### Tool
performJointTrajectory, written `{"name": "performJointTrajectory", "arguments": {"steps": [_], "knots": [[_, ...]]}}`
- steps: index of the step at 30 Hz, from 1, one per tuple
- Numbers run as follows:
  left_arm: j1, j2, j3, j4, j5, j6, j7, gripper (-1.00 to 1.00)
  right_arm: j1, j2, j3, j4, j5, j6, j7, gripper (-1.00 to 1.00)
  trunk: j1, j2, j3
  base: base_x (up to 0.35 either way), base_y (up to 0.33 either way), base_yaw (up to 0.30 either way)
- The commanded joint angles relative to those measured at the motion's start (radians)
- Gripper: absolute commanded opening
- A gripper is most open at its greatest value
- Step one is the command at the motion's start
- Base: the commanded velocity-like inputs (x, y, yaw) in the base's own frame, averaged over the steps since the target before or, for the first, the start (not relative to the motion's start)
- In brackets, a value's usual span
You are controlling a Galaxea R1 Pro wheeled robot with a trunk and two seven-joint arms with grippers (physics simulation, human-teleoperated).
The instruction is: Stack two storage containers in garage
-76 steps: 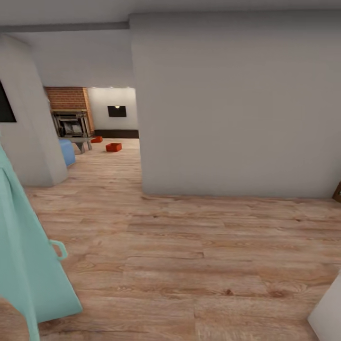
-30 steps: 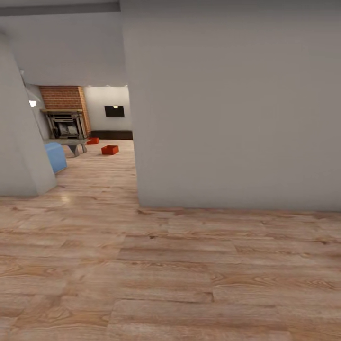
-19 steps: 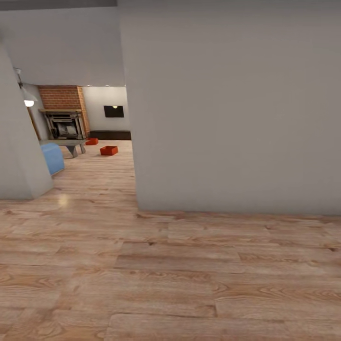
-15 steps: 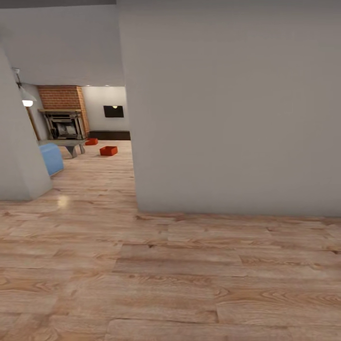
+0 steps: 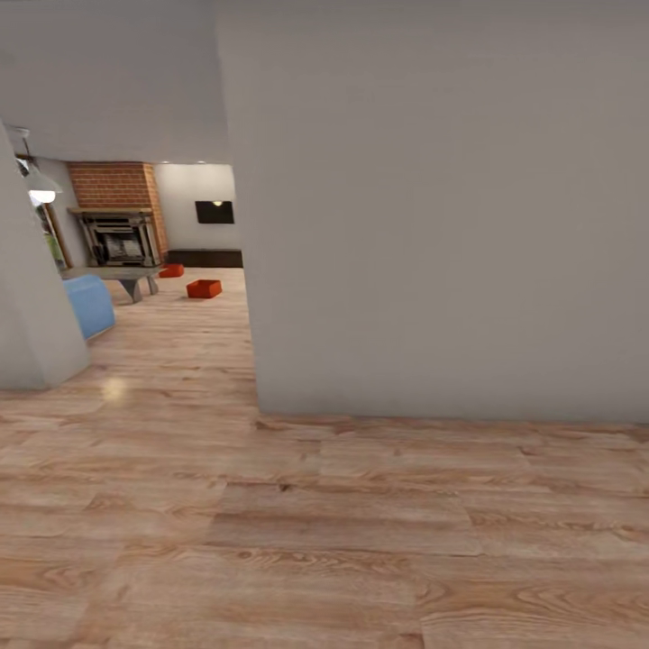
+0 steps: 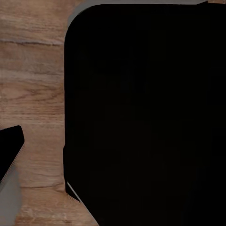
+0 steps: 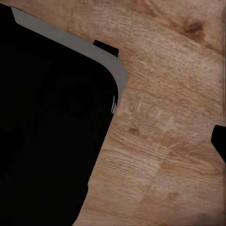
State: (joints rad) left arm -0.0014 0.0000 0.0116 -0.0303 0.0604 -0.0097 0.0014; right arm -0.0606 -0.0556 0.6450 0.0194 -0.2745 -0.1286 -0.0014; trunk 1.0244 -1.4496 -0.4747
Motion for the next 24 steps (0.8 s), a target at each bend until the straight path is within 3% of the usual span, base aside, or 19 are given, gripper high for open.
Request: {"name": "performJointTrajectory", "arguments": {"steps": [1,24], "knots": [[0.000,0.000,0.000,0.000,0.006,-0.001,0.000,1.00,-0.001,0.000,0.009,0.002,-0.009,-0.005,0.000,1.00,0.001,0.000,-0.001,0.322,0.000,0.019],[0.000,0.001,0.000,0.000,0.006,-0.001,0.000,1.00,-0.001,0.000,0.005,0.002,-0.009,-0.005,0.000,1.00,0.001,0.000,-0.001,0.322,0.000,0.245]]}}
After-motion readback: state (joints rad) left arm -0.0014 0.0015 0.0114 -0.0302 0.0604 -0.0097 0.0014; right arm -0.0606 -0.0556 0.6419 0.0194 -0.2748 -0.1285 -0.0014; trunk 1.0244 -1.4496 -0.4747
